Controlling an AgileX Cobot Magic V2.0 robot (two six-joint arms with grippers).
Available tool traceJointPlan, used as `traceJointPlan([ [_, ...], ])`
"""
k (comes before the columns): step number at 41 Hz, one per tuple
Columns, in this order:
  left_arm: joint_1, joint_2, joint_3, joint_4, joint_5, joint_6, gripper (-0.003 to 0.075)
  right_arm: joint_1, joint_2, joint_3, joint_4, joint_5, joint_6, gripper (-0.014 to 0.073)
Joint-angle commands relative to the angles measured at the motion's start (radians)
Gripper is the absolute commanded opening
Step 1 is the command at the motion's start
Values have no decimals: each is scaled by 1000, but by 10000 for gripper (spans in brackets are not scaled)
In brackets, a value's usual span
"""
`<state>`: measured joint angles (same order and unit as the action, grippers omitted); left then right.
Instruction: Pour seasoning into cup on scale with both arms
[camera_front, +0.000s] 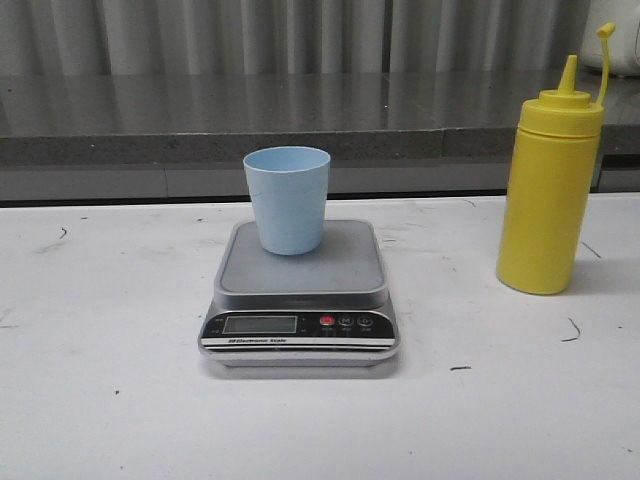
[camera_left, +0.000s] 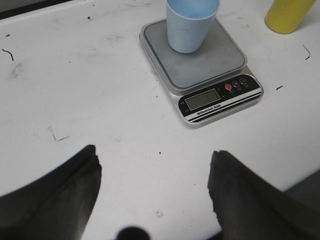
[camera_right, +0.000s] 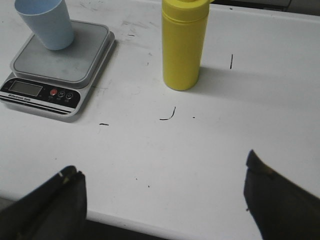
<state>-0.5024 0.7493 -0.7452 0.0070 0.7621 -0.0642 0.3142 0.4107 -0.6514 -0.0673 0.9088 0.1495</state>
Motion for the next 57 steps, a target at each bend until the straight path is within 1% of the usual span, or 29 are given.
traceJointPlan([
  [1,-8,-3,-26,-2,-67,-1,459,1,6,-30,-3,-84,-14,616],
  [3,-8,-3,-26,-7,-67,-1,459,1,6,-30,-3,-88,-14,563],
  [5,-8,-3,-26,-7,-64,-1,457,1,6,-30,-3,-93,-14,468],
  [7,-8,-3,-26,-7,-64,-1,434,1,6,-30,-3,-93,-14,322],
  [8,-8,-3,-26,-7,-62,-1,412,1,6,-30,-3,-93,-14,262],
  [9,-8,-3,-26,-7,-57,-1,370,1,6,-30,-3,-90,-14,185],
  [12,-8,-3,-26,0,-59,-1,252,1,6,-30,-2,-72,-14,15],
  [14,-8,-3,-26,0,-59,-1,187,1,6,-30,-2,-69,-14,-77],
  [16,-8,-3,-26,0,-59,-1,138,1,6,-30,-2,-69,-14,-62],
  [20,-8,-3,-26,0,-59,-1,36,1,6,-30,-2,-69,-14,-69],
  [23,-8,-3,-26,0,-59,-1,-19,1,6,-30,-2,-69,-14,-69],
  [32,-8,-3,-26,0,-59,-1,-20,1,6,-30,-2,-69,-14,-69],
  [35,-1,-34,-7,1,-79,1,-20,1,6,-30,-2,-68,-14,-69],
  [37,29,-68,16,21,-123,7,-20,0,6,-30,-2,-67,-14,-69],
  [42,147,-186,120,26,-291,7,-20,0,6,-30,-2,-62,-14,-69],
  [48,301,-368,308,26,-504,7,-20,0,6,-30,-1,-62,-14,-69],
  [53,395,-532,461,26,-589,7,-20,0,6,-30,-1,-62,-14,-69],
  [57,439,-629,559,26,-627,7,-20,0,6,-30,-1,-62,-14,-69],
])
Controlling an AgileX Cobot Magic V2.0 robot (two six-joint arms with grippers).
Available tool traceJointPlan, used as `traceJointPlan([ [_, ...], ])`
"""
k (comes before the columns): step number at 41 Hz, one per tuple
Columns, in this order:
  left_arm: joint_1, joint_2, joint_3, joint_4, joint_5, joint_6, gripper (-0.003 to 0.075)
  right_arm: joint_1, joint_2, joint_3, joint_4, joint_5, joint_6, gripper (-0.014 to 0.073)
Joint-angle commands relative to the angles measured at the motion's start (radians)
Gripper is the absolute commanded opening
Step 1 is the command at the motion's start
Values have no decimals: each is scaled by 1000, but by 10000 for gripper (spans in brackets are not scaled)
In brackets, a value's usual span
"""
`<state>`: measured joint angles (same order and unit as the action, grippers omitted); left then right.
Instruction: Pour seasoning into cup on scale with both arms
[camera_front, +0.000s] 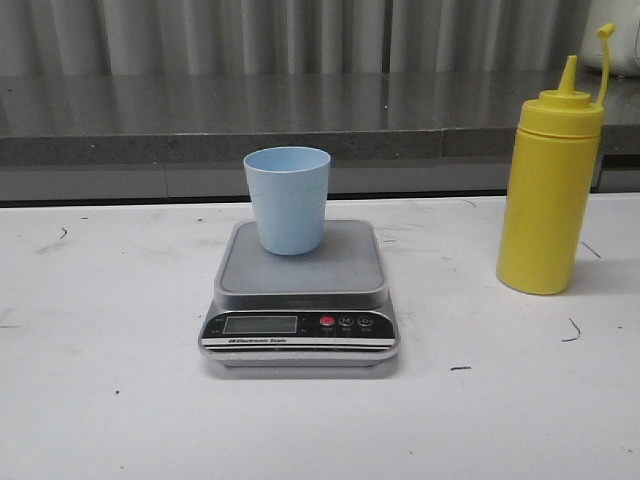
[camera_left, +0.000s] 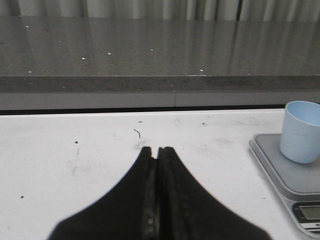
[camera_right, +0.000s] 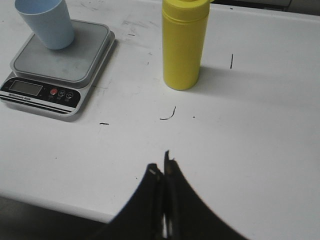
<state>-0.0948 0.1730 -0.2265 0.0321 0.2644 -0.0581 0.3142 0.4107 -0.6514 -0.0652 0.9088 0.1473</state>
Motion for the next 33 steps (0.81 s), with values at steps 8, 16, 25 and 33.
traceJointPlan([
  [8,56,-153,198,1,-291,1,-20,0,6,-30,-3,-62,-12,-69],
  [16,56,-196,249,1,-363,1,-20,0,6,-30,-3,-62,-12,-69],
  [25,46,-201,249,1,-367,1,-20,0,6,-30,-3,-58,-12,-69],
  [33,44,-201,249,1,-367,1,-20,0,6,-30,-3,-56,-12,-69],
])
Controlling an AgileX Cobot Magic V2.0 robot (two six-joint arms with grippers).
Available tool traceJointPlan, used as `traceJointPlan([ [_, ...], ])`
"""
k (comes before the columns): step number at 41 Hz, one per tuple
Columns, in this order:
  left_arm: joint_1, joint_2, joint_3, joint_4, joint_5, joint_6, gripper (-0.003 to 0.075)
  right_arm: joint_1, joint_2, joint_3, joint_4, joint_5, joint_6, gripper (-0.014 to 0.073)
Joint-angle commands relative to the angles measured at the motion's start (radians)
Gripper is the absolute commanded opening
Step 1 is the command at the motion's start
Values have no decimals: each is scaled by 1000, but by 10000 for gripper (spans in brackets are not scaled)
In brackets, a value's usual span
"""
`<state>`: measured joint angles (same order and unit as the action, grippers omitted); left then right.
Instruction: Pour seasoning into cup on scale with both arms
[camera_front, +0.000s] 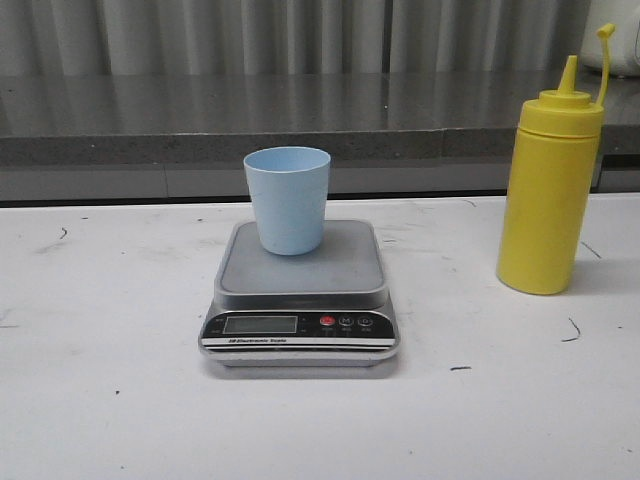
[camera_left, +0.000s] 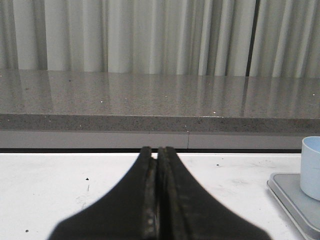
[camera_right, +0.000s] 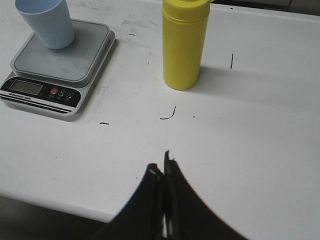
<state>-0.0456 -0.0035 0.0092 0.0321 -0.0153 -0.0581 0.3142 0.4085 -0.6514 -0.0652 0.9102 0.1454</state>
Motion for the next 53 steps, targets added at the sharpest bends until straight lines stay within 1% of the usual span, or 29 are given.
traceJointPlan([
  [1,-5,-24,13,1,-87,1,-20,0,8,-30,-3,-57,-10,-69],
  [29,-5,-24,13,1,-87,1,-20,0,8,-30,-4,-56,-10,-68],
  [32,-5,-24,13,1,-87,1,-20,-7,-29,-16,-29,-57,-10,-68],
  [34,-5,-24,13,1,-87,1,-20,-17,-60,9,-30,-92,-10,-67],
  [36,-5,-23,13,1,-87,1,-20,-34,-94,54,-28,-160,-31,-62],
  [37,-5,-23,13,1,-87,1,-20,-47,-115,83,-16,-216,-63,-62],
  [41,-5,-23,13,1,-87,1,-20,-107,-185,206,20,-363,-172,-62],
  [43,-5,-23,13,1,-87,1,-20,-136,-221,282,26,-445,-199,-62],
  [47,-5,-23,13,1,-87,1,-20,-188,-282,404,25,-573,-199,-68],
  [53,-5,-23,13,1,-87,1,-20,-267,-376,564,65,-784,-193,-68],
])
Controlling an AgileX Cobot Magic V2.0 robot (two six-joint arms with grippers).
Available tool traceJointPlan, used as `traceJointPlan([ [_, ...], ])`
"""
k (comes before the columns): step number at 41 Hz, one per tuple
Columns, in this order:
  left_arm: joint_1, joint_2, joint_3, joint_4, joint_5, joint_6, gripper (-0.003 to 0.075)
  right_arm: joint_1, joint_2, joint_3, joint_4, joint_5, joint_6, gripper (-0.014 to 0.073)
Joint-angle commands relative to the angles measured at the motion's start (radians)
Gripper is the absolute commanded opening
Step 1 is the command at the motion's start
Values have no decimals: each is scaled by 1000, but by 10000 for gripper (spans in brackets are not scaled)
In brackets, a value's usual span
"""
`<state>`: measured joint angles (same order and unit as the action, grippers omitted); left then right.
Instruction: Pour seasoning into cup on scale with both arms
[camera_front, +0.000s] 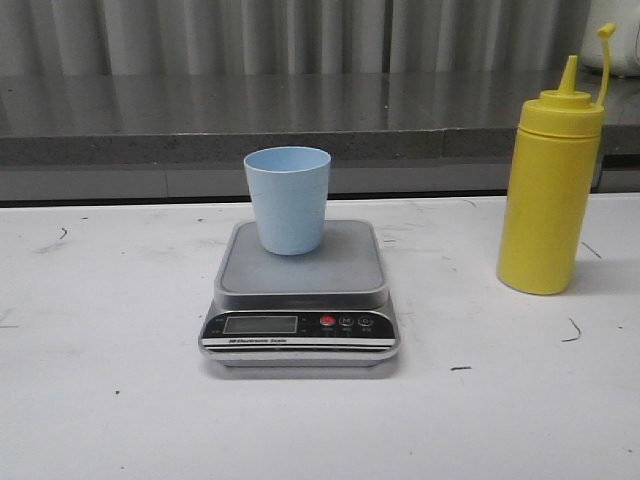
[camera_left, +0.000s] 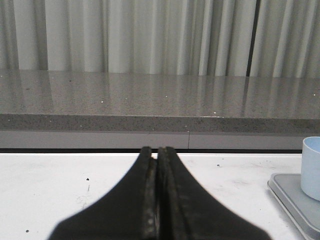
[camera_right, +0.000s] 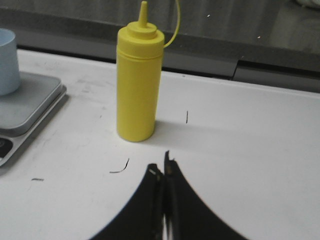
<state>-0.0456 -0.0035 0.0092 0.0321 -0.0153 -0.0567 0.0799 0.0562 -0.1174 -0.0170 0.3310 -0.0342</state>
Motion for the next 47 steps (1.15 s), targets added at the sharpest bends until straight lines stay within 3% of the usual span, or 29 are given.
traceJointPlan([
  [1,-5,-23,13,1,-87,-1,-20,-39,-38,54,23,-240,-13,-68],
  [6,-5,-23,13,1,-87,-1,-20,-58,-85,145,51,-372,-12,-68],
  [14,-5,-23,13,1,-87,-1,-20,-62,-85,142,114,-372,5,-68],
  [47,-5,-23,13,1,-87,-1,-20,-62,-85,142,114,-372,5,-68],
])
